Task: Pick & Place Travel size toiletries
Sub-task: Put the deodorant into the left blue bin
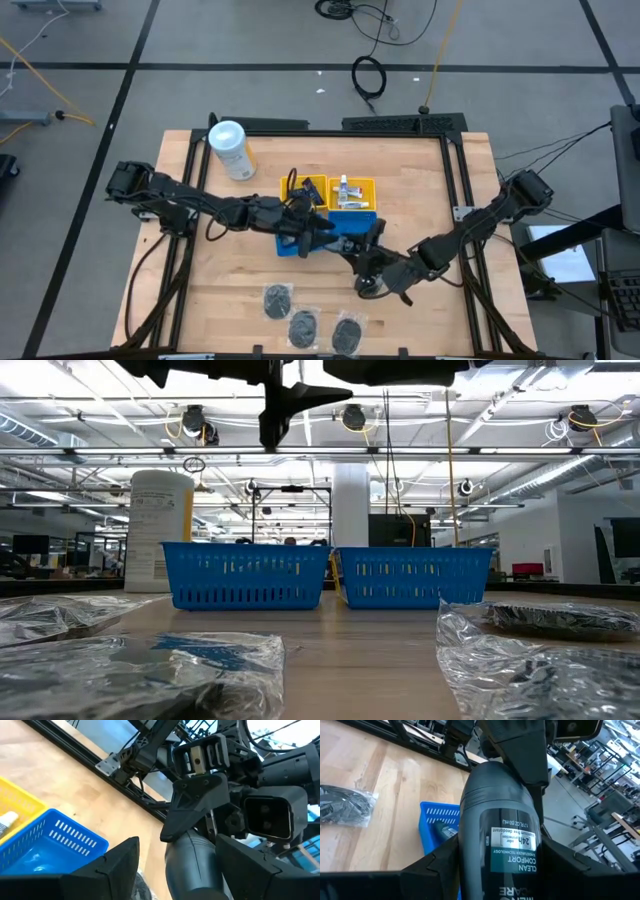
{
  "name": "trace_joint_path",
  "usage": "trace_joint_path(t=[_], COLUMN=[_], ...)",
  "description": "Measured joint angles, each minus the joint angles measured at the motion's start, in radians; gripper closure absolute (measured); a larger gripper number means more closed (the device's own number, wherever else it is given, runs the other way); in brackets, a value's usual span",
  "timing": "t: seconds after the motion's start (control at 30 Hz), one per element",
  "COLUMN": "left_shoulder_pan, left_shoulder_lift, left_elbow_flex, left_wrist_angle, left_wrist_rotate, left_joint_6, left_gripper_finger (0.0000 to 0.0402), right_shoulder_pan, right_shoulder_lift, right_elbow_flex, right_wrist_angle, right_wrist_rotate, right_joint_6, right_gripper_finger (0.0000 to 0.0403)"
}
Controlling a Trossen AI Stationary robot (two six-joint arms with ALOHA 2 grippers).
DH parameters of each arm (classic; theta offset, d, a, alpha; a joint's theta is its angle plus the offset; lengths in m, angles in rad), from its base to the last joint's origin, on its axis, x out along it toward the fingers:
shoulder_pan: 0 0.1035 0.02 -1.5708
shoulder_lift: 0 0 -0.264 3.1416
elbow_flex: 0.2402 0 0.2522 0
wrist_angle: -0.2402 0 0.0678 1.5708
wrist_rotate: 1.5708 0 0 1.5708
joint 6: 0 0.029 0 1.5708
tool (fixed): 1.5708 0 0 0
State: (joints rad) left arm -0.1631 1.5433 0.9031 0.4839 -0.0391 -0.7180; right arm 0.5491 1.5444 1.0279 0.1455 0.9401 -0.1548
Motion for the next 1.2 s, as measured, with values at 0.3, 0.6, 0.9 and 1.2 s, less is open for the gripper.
trace_joint_path(t=[0.3,0.6,0.9,1.2], left_shoulder_pan=[-0.002,-0.001,-0.001,-0.001], left_shoulder_lift=[0.001,0.001,0.001,0.001], left_elbow_flex=[0.0,0.0,-0.001,-0.001], left_wrist_angle=[0.008,0.012,0.012,0.012], left_wrist_rotate=[0.072,0.072,0.052,0.012], left_joint_6=[-0.019,-0.013,-0.01,-0.018], left_gripper_finger=[0.0147,0.0147,0.0147,0.0147], right_shoulder_pan=[-0.024,-0.036,-0.051,-0.071], right_shoulder_lift=[-0.003,-0.003,-0.002,-0.002], right_elbow_flex=[0.001,0.002,0.002,0.002], right_wrist_angle=[0.008,0.01,0.016,0.076], right_wrist_rotate=[0.005,0.0,-0.002,-0.006], right_joint_6=[-0.011,-0.011,-0.014,-0.059], right_gripper_finger=[0.0206,0.0206,0.0206,0.0206])
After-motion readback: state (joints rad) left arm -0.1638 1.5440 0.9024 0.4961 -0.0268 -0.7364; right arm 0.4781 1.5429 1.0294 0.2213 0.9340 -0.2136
